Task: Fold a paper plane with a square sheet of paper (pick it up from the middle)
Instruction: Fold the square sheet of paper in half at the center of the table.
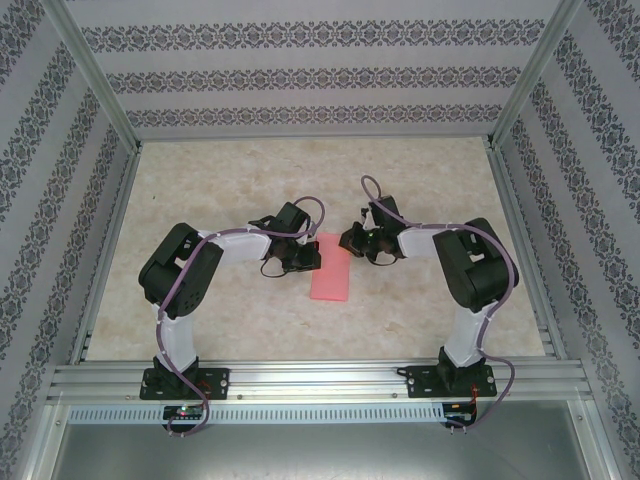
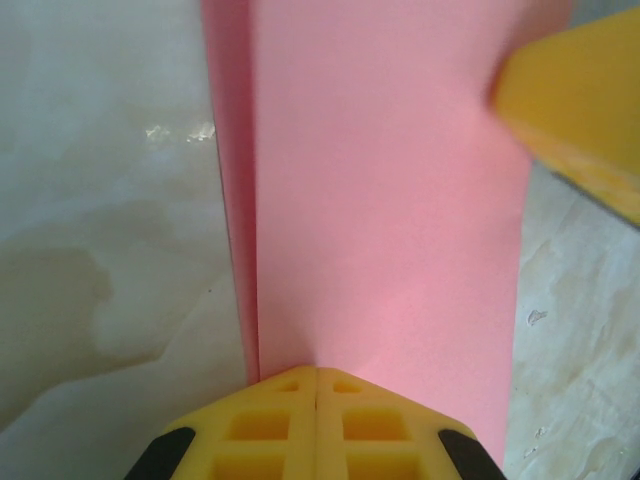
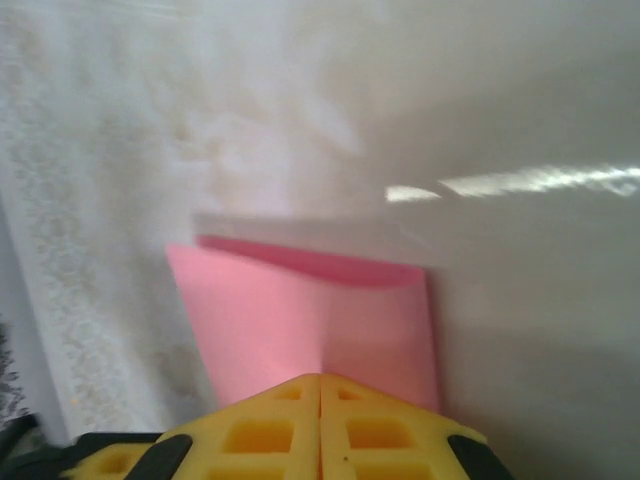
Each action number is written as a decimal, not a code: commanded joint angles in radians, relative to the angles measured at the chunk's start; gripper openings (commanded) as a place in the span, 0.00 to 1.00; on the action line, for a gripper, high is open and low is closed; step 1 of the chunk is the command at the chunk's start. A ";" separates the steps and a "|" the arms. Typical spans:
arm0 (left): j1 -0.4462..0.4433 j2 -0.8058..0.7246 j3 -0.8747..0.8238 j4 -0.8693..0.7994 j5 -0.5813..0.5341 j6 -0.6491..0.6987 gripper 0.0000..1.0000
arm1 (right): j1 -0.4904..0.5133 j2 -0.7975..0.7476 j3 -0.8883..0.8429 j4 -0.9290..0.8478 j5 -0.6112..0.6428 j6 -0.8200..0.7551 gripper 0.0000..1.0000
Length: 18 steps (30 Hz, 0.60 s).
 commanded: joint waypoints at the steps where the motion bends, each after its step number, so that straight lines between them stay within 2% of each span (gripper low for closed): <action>1: -0.010 0.053 -0.019 -0.111 -0.084 0.026 0.00 | -0.006 0.025 -0.011 -0.031 0.039 -0.009 0.08; 10: -0.010 0.053 -0.017 -0.116 -0.090 0.030 0.00 | -0.017 -0.053 0.097 -0.126 0.032 -0.041 0.09; 18: -0.010 0.053 -0.012 -0.116 -0.088 0.030 0.00 | -0.032 0.017 0.144 -0.147 0.037 -0.045 0.09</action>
